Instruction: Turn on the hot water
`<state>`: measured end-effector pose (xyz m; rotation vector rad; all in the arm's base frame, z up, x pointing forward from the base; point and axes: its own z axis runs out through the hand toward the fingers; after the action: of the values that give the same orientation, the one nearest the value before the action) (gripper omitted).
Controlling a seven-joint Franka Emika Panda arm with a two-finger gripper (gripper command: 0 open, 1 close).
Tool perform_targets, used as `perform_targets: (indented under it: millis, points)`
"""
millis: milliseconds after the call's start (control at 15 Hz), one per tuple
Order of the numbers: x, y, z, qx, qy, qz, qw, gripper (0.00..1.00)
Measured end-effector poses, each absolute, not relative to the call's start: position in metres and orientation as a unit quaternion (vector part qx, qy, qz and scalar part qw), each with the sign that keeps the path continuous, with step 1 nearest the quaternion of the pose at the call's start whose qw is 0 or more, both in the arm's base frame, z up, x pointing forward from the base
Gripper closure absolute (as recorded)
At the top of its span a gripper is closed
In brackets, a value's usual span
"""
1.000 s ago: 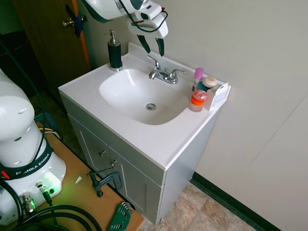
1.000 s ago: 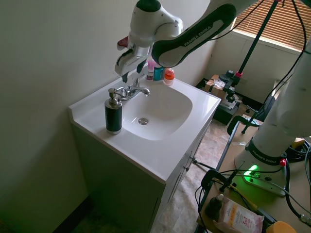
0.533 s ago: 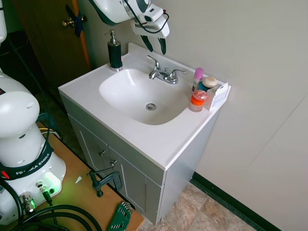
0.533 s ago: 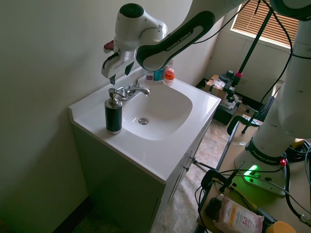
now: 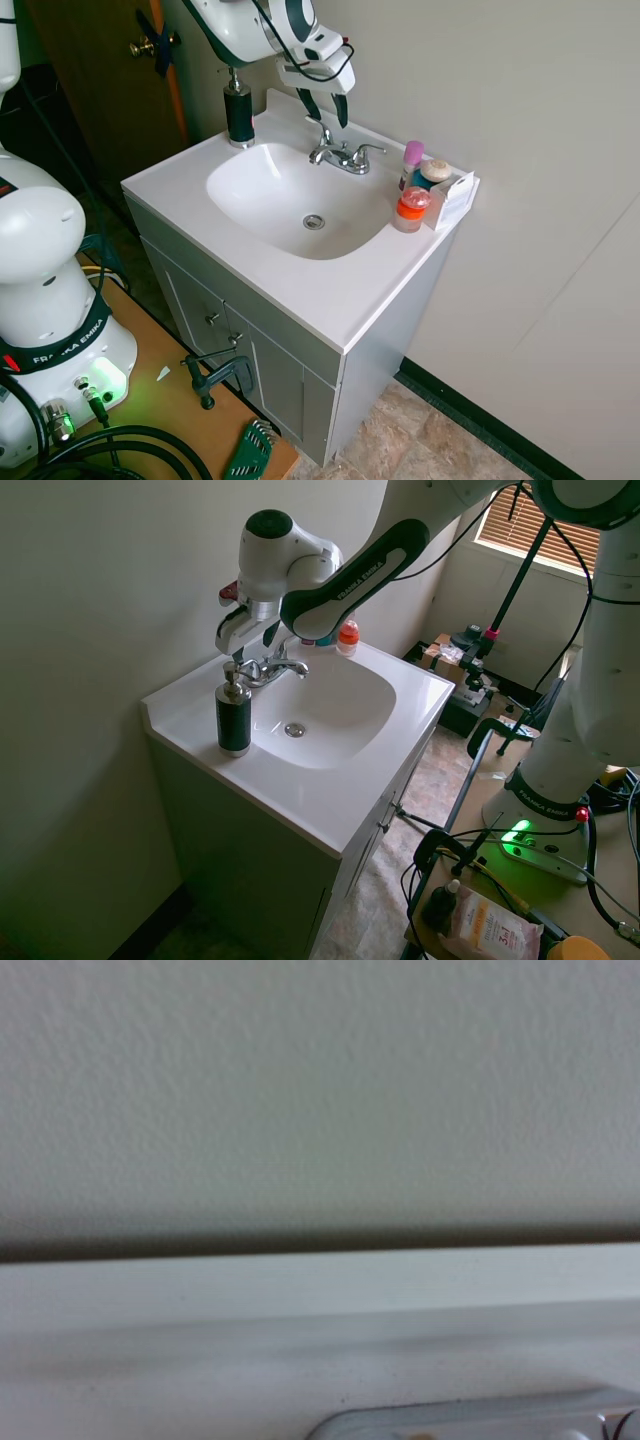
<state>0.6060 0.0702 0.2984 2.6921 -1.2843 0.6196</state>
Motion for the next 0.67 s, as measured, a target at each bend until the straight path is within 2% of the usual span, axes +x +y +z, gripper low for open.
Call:
perform_targets:
  millis: [200, 667]
  points:
    - [0.571, 0.062, 0.287, 0.886, -0.420, 0.191, 0.041, 0.00]
    - [0.477, 0.015, 0.306, 0.877, -0.451, 0.168, 0.021, 0.00]
